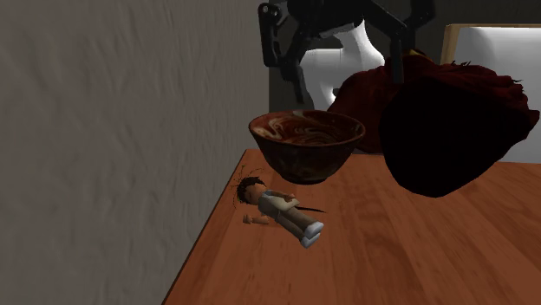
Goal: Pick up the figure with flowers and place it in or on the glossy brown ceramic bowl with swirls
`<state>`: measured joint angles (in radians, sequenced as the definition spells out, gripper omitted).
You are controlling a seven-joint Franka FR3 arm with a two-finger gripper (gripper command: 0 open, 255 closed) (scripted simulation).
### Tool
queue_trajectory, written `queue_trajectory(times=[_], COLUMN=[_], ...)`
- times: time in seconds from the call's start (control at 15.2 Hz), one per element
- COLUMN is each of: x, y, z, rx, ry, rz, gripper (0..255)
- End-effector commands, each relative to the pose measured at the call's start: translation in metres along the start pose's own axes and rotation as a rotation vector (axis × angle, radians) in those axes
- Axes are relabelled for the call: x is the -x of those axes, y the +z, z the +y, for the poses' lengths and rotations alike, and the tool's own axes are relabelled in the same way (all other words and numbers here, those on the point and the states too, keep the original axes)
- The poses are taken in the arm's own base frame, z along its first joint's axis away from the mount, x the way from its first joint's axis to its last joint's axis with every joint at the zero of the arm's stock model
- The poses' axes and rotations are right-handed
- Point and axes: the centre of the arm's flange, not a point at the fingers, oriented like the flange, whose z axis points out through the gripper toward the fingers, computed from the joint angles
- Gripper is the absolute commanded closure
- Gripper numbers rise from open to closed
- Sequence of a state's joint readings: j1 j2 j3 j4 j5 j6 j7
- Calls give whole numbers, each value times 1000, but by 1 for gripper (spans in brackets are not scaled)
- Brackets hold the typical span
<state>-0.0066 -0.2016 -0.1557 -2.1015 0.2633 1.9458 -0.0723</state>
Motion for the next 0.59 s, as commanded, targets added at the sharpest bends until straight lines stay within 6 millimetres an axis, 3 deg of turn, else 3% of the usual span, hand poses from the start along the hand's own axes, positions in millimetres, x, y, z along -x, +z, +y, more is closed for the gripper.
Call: queue_trajectory(times=[0.0, 0.13, 0.53], x=[-23, -45, -46], y=[12, 24, 51], z=[7, 14, 13], rx=[-16, -32, -33], ry=[11, 21, 21], rz=[10, 18, 18], gripper=[0, 0, 0])
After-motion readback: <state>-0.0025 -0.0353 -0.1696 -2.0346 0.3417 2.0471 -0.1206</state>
